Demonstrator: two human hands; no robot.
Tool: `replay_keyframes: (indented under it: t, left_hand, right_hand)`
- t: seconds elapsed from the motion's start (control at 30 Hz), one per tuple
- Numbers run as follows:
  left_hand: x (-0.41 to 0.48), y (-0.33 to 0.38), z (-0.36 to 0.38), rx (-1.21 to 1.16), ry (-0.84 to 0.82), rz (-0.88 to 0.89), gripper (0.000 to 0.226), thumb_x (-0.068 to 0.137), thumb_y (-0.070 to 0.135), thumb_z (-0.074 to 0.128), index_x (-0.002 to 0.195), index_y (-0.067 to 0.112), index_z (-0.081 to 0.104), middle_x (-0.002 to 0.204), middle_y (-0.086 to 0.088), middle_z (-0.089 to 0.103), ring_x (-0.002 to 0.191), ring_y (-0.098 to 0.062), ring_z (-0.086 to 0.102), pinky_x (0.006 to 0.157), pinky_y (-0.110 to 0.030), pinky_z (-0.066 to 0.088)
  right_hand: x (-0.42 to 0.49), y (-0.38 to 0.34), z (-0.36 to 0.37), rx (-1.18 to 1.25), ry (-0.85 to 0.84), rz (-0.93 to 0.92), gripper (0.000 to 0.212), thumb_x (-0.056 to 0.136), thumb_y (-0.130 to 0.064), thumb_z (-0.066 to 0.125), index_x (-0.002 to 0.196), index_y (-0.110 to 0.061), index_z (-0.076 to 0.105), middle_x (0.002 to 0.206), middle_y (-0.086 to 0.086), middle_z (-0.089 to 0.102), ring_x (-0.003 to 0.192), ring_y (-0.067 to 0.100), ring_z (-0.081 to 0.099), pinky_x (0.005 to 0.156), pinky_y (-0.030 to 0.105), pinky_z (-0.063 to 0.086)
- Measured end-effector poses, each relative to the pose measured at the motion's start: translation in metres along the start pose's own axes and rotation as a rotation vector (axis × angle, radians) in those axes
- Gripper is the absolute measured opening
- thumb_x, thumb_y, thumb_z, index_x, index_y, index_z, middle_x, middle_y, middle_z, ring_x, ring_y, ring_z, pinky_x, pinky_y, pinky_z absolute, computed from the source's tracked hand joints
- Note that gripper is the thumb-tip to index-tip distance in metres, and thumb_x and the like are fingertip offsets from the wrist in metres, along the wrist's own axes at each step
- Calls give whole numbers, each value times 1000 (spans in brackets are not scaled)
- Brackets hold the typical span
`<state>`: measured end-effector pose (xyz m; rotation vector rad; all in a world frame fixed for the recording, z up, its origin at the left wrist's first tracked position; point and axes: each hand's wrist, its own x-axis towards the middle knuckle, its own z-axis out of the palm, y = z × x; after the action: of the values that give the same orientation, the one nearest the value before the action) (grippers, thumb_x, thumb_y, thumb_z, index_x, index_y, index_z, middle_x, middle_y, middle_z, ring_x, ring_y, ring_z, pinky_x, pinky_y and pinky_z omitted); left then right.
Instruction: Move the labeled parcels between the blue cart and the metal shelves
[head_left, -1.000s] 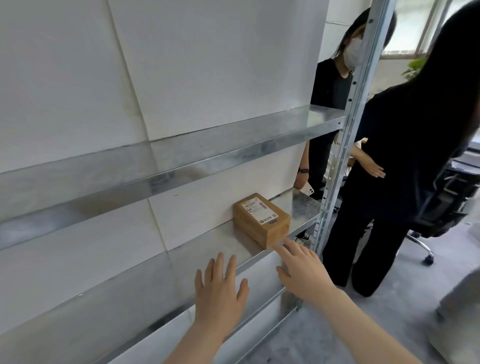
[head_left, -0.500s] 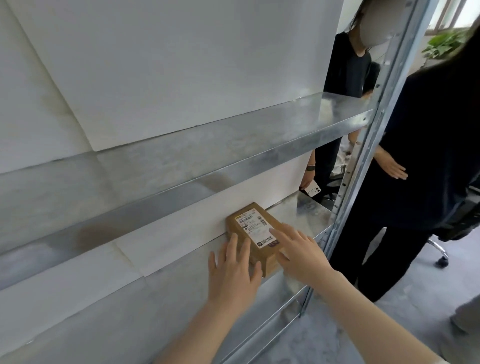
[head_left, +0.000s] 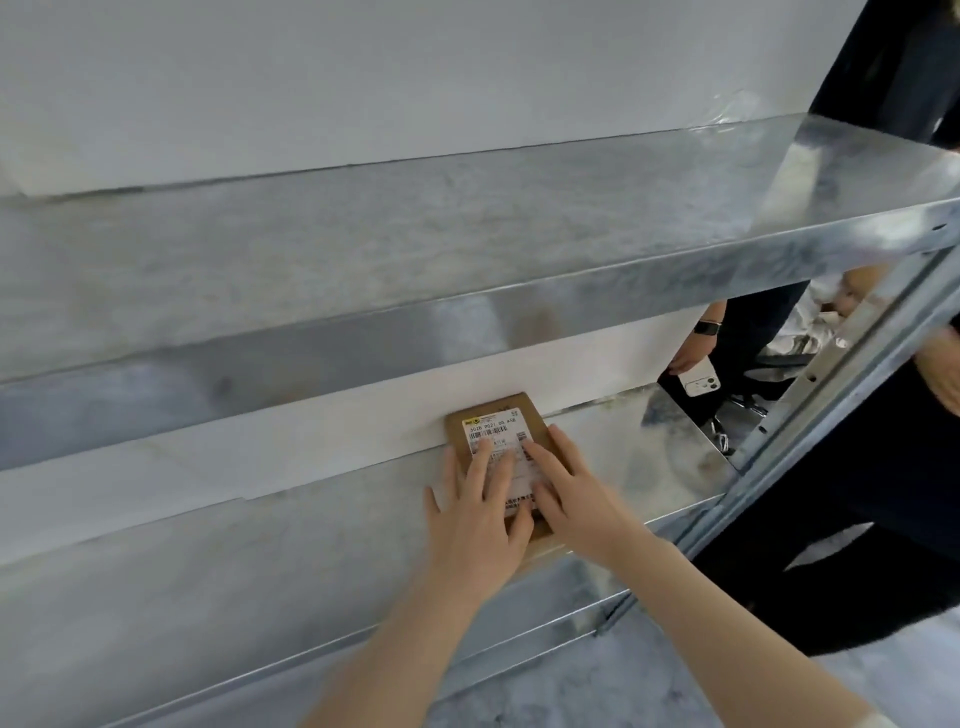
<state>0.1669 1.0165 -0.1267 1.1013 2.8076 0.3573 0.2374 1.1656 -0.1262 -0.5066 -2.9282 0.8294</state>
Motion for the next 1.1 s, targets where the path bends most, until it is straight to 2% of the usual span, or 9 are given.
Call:
replay_keyframes:
  t: [0.13, 0.2, 0.33, 0.43, 0.63, 0.73, 0.8, 0.93, 1.1]
  left_hand:
    - [-4, -1, 1, -191, -3, 1, 63, 92, 58, 27, 148, 41, 6, 158, 16, -13, 138, -28, 28, 101, -44, 41]
    - [-7, -2, 1, -241, 12, 9, 62, 92, 56, 30, 148, 41, 7, 157, 18, -15, 131, -26, 39, 97, -39, 43]
    - [-21, -9, 4, -263, 43, -6, 63, 92, 56, 30, 149, 40, 8, 158, 16, -14, 132, -27, 37, 101, -37, 38]
    - [-33, -18, 3, -265, 64, -29, 63, 92, 57, 30, 149, 40, 9, 158, 17, -13, 131, -28, 36, 98, -38, 41]
    - [-73, -46, -6, -317, 135, -135, 61, 93, 49, 36, 148, 35, 17, 158, 15, -6, 129, -26, 40, 101, -37, 39]
    - [-103, -78, -20, -385, 215, -249, 55, 92, 44, 39, 145, 31, 28, 158, 12, 3, 133, -20, 37, 106, -36, 34]
    - [-130, -107, -32, -358, 256, -315, 55, 91, 46, 37, 144, 32, 28, 157, 12, 5, 133, -21, 37, 107, -38, 35]
    - [-196, -171, -59, -294, 331, -517, 55, 91, 48, 37, 143, 37, 24, 157, 15, 4, 128, -27, 42, 99, -41, 45]
    - [-313, -245, -91, -270, 463, -798, 55, 91, 48, 37, 143, 36, 25, 158, 12, 6, 124, -28, 45, 94, -39, 47]
  right_hand:
    - [-1, 1, 3, 31, 1, -9, 52, 97, -43, 33, 147, -39, 18, 157, -13, -3, 116, 26, 53, 93, 39, 47]
    - [-3, -2, 4, 35, -11, -16, 53, 97, -42, 33, 147, -39, 17, 157, -13, -4, 115, 27, 54, 92, 42, 48]
    - [-12, -13, 8, 30, -26, -28, 52, 97, -43, 31, 146, -42, 14, 155, -16, -4, 107, 26, 57, 87, 40, 50]
    - [-18, -26, 13, 34, -34, -58, 52, 98, -41, 32, 147, -39, 16, 156, -15, -4, 110, 22, 55, 85, 36, 50]
    - [-26, -69, 33, 58, -111, -135, 52, 99, -38, 34, 148, -32, 20, 157, -10, -3, 120, 21, 49, 95, 37, 46]
    - [-29, -112, 55, 63, -160, -224, 51, 99, -38, 35, 148, -31, 24, 158, -6, -4, 124, 24, 47, 98, 37, 44]
    - [-31, -149, 73, 66, -191, -295, 52, 98, -37, 36, 148, -31, 24, 158, -6, -4, 122, 25, 49, 97, 38, 45]
    - [-41, -238, 112, 98, -274, -478, 51, 100, -35, 35, 149, -30, 23, 158, -5, -4, 126, 23, 46, 101, 36, 43]
    - [-72, -365, 181, 49, -399, -739, 51, 100, -38, 33, 149, -32, 21, 159, -3, -3, 125, 18, 47, 98, 29, 46]
